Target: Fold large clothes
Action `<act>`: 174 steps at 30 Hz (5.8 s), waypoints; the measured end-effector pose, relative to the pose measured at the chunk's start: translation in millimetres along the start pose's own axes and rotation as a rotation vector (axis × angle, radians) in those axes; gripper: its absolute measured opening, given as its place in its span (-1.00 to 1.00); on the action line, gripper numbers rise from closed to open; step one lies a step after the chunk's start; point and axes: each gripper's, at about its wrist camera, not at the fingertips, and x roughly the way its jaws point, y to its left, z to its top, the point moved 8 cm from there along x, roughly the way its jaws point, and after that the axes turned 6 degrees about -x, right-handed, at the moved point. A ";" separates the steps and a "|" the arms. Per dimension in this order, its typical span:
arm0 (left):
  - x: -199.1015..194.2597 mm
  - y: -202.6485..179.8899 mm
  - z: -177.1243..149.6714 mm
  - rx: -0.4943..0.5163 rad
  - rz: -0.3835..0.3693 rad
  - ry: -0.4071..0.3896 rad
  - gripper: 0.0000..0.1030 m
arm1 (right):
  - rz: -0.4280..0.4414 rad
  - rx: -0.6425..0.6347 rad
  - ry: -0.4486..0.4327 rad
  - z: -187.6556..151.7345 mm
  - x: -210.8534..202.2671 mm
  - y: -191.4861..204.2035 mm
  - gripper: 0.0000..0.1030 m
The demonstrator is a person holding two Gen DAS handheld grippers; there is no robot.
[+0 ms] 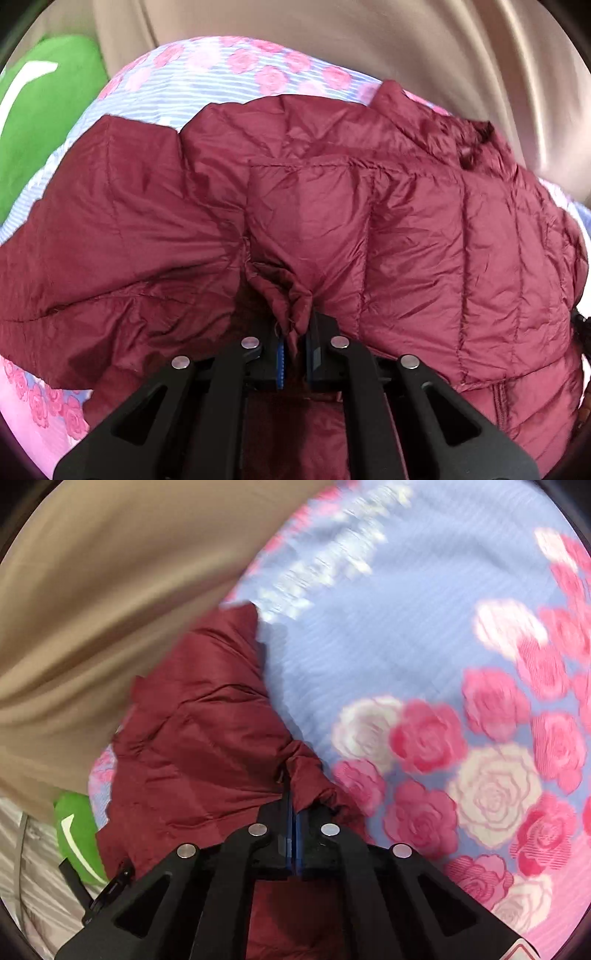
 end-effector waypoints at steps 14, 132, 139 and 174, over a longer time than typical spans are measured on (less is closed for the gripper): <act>3.2 -3.9 0.7 0.011 -0.020 0.000 -0.72 | -0.299 -0.315 -0.224 29.1 -70.7 69.1 -0.80; -62.4 61.6 -4.6 -0.491 -0.307 0.152 0.45 | -0.075 -0.248 0.231 -73.0 -26.7 86.2 -0.01; -49.2 72.6 8.0 -0.506 -0.217 0.138 -0.19 | -0.025 -0.562 -0.059 -28.4 -69.7 194.2 -0.92; -29.7 64.3 -4.9 -0.294 0.010 -0.025 -0.74 | 0.021 -0.749 0.065 -94.3 14.2 279.2 -0.64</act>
